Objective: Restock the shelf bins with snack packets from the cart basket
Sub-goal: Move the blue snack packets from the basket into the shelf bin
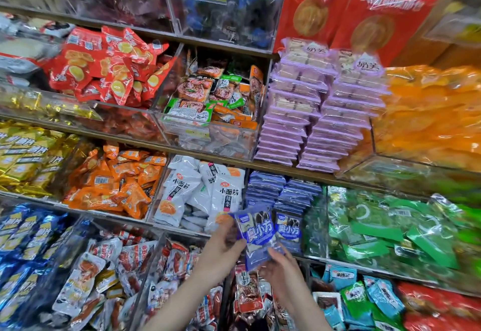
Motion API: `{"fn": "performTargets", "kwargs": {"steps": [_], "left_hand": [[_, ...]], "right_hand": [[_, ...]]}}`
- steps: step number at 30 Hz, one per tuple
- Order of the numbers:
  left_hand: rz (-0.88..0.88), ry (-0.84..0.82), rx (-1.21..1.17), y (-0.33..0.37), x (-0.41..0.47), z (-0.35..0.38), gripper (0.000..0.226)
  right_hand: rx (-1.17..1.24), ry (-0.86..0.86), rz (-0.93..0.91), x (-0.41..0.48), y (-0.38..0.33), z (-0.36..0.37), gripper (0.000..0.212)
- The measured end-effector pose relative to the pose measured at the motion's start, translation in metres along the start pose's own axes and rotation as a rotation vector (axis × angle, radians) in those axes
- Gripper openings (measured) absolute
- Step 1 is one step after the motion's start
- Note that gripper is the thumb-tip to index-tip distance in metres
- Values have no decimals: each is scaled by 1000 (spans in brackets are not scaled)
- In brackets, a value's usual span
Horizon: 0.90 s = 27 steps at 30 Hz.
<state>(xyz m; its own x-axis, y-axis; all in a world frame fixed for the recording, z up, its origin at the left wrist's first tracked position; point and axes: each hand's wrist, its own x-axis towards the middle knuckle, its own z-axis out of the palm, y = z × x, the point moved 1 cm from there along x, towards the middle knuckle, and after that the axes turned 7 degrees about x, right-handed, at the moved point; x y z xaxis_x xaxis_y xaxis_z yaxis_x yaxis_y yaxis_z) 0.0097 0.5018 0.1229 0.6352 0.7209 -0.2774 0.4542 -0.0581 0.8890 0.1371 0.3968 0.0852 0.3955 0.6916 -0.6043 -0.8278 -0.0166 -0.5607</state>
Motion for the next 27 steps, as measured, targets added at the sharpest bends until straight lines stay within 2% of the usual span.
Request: {"fn": "performTargets", "kwargs": {"steps": [4,8,10,14,17,19,21,24,25,27], "left_hand": [[319,263,646,-15,-5,-8,60],[291,230,971,-46,-8,-14,70],[289,205,1041,-54,-7,-15,73],[285,203,1035,-58,-5,-15,75],[306,192,996,-59,-5,-14,84],[311,196,987,-58,-5,-15,89],[312,195,994,-57,-5,-14,90],[308,192,996,-61,-4,-13,91],[307,191,995,-61,-4,-12,91],[310,193,989,-63,-4,-12,90]], "right_hand": [[63,138,6,9,-11,-31,10],[97,291,36,24,-14,-52,17],[165,341,51,33,-12,-56,22],[366,366,8,44,-10,-59,26],[341,392,-49,43,-7,-59,31],[160,434,-28,44,-2,-64,35],[-271,458,-16,45,0,-65,31],[-1115,296,-51,55,-7,-61,24],[-1291,239,-53,60,-11,-57,25],[-1462,187,-35,72,-21,-50,27]]}}
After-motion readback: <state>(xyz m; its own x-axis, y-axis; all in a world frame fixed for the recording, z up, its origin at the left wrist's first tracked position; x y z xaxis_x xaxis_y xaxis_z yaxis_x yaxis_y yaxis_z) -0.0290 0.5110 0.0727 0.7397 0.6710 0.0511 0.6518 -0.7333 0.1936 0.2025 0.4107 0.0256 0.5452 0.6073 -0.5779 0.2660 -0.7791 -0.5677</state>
